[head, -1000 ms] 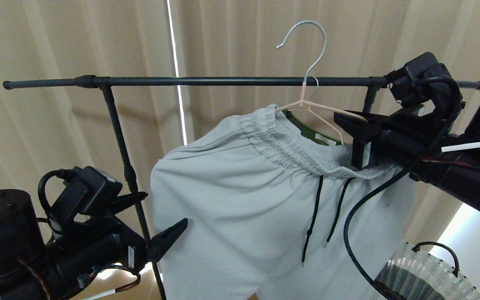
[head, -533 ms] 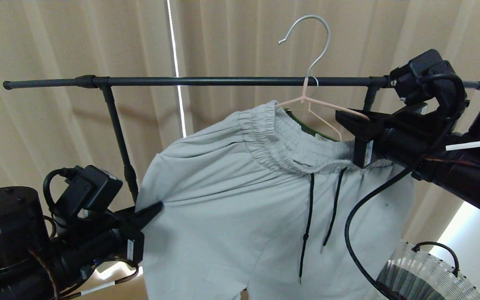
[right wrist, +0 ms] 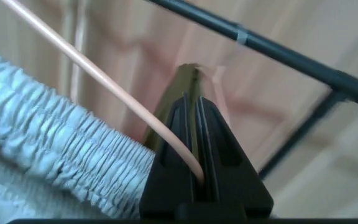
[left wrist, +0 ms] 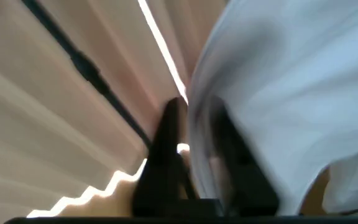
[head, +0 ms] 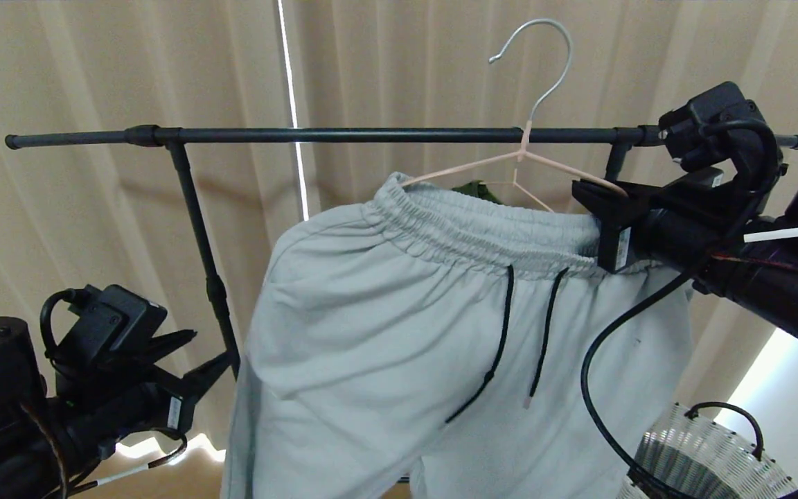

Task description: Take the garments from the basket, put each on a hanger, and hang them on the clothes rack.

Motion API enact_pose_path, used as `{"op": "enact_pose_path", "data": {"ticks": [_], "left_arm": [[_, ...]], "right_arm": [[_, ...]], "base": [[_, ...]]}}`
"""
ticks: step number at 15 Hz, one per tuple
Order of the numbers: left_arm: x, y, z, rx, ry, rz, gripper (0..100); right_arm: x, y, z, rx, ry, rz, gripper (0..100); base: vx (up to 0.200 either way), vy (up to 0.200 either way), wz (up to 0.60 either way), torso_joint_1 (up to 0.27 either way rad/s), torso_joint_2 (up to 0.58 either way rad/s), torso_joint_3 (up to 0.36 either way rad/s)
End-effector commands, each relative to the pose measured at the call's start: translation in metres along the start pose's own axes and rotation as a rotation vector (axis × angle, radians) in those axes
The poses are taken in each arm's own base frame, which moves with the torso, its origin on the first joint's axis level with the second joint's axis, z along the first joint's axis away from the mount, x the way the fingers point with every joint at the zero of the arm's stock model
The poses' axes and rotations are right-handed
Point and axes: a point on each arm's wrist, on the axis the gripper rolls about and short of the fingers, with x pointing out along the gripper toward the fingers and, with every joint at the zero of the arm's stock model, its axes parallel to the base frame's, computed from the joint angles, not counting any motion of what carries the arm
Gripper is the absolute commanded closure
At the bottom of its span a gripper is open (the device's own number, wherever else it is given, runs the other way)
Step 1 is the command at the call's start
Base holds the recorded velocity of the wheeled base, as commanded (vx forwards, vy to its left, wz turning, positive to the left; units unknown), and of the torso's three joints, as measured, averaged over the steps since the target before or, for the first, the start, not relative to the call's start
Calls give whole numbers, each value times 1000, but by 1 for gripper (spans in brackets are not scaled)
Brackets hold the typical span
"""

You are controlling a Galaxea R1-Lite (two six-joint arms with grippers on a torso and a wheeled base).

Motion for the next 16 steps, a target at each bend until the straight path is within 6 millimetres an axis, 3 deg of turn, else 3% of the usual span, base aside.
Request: {"op": "enact_pose_path", "data": {"ticks": [1, 2, 5, 8, 10, 13, 16], "left_arm": [[-3, -3, 5, -35, -30, -17, 0], [-3, -3, 5, -35, -30, -17, 0], [-28, 0, 25, -180, -206, -12, 0], [-44, 7, 32, -198, -282, 24, 0], [-44, 8, 31, -199, -277, 32, 0], [-48, 5, 21, -189, -249, 30, 0], [-48, 5, 19, -189, -240, 28, 0]], "right_arm": [[-2, 0, -1, -3, 5, 0, 100], [-2, 0, -1, -3, 5, 0, 100], [-19, -12, -20, -24, 133, -36, 100], [-24, -28, -43, 1, 229, -90, 100], [-30, -26, -59, 30, 282, -94, 100], [-45, -23, -99, 55, 279, -129, 100], [-42, -23, -124, 60, 305, -159, 100]], "base": [[0, 0, 0, 0, 0, 0], [0, 0, 0, 0, 0, 0], [0, 0, 0, 0, 0, 0], [0, 0, 0, 0, 0, 0], [0, 0, 0, 0, 0, 0], [0, 0, 0, 0, 0, 0], [0, 0, 0, 0, 0, 0]]}}
